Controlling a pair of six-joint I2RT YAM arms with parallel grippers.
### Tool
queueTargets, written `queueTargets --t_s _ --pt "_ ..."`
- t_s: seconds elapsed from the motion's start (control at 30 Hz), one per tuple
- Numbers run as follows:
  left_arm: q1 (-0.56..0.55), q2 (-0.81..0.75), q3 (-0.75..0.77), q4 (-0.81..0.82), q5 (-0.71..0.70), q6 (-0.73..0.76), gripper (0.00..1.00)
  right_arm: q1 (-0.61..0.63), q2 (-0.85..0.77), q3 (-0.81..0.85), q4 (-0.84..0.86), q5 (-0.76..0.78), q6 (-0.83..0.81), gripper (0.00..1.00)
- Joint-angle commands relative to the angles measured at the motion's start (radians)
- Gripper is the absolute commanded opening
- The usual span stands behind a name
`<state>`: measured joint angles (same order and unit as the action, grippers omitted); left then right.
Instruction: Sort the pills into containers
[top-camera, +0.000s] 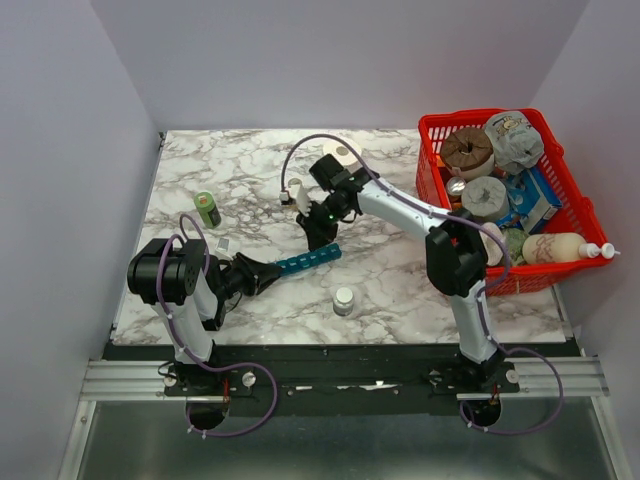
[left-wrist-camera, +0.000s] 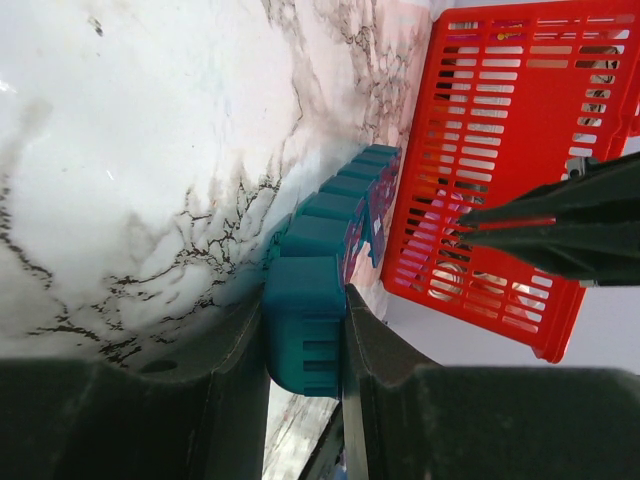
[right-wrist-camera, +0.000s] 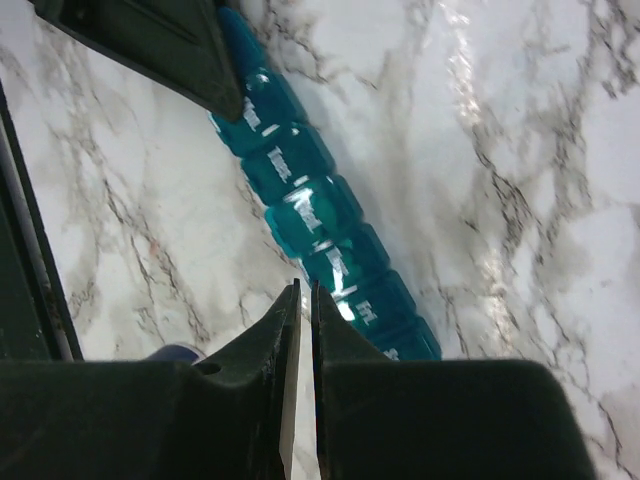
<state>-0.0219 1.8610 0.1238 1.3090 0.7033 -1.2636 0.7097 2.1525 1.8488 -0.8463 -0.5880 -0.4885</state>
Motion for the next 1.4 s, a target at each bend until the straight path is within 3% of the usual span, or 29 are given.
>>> queueTargets --t_s 0.0,0.43,0.67,0.77,0.8,0.9,1.0,1.17,1.37 --pt "-0.006 0.033 -0.021 -0.068 -0.105 0.081 0.00 0.037 0.062 0.049 -0.008 -0.039 0.044 0.18" --pt "-0.006 0.037 -0.018 -0.070 -0.102 0.084 0.00 0.062 0.208 0.073 -0.042 0.045 0.091 0.17" --pt "-0.006 0.036 -0.018 -0.070 -0.102 0.082 0.00 0.060 0.086 0.095 -0.062 -0.045 -0.011 0.21" --pt "-0.006 0.038 -0.015 -0.070 -0.099 0.082 0.00 0.062 0.008 0.078 -0.054 -0.099 -0.088 0.33" --pt "-0.006 0.038 -0.015 -0.068 -0.099 0.082 0.00 0.063 -0.003 0.072 -0.044 -0.116 -0.105 0.43" --pt "-0.006 0.038 -0.016 -0.070 -0.096 0.082 0.00 0.066 -0.010 0.067 -0.046 -0.122 -0.195 0.58" --pt "-0.006 0.038 -0.016 -0.068 -0.096 0.084 0.00 0.085 -0.009 0.015 -0.018 -0.119 -0.333 0.68" --pt "-0.006 0.040 -0.015 -0.065 -0.090 0.084 0.00 0.132 -0.065 -0.154 0.140 -0.076 -0.551 0.78" --pt "-0.006 0.049 -0.012 -0.057 -0.084 0.084 0.00 0.149 -0.031 -0.151 0.242 0.011 -0.549 0.79"
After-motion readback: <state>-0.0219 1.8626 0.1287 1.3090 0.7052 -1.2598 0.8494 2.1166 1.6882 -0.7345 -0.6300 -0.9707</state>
